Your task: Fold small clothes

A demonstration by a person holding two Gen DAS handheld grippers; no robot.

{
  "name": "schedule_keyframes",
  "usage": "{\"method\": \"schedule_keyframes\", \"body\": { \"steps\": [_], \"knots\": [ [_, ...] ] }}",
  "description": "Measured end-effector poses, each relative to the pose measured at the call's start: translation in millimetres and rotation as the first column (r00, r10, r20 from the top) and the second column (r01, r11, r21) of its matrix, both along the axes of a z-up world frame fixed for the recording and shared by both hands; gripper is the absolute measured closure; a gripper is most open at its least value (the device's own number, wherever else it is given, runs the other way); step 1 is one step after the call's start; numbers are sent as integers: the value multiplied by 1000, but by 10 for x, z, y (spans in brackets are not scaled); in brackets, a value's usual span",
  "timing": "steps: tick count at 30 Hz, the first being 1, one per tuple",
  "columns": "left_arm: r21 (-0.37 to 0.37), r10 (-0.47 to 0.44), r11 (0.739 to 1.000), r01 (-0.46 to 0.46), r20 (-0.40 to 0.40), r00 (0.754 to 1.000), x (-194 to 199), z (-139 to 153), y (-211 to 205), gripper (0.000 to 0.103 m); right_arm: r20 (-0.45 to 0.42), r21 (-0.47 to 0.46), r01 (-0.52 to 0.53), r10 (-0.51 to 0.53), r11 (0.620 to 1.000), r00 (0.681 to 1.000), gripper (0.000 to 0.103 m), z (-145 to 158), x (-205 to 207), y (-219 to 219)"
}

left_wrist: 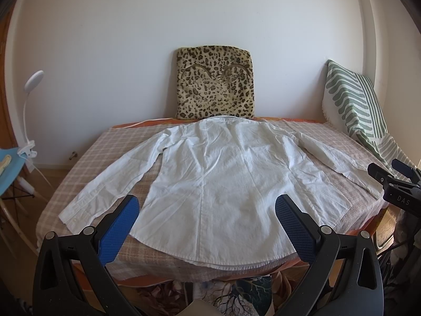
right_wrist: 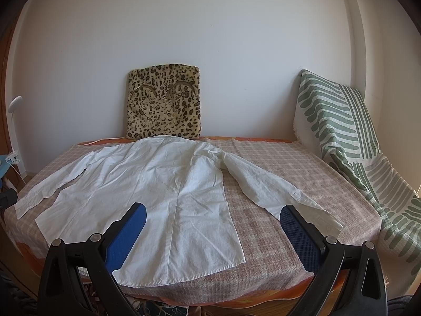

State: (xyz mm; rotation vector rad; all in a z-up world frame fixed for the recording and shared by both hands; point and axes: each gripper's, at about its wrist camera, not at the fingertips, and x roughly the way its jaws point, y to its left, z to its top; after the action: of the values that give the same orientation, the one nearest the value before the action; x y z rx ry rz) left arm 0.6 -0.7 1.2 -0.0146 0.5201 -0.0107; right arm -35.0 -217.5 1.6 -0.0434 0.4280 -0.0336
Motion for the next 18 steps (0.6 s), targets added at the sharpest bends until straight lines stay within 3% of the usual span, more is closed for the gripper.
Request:
{"method": "schedule_keyframes", "body": {
  "steps": [18],
  "knots": [
    [-4, 0, 1000, 0, 3, 1000, -12, 27, 17, 0, 1, 0, 0, 0, 1000, 1000, 0, 2, -2, 1]
  ]
}}
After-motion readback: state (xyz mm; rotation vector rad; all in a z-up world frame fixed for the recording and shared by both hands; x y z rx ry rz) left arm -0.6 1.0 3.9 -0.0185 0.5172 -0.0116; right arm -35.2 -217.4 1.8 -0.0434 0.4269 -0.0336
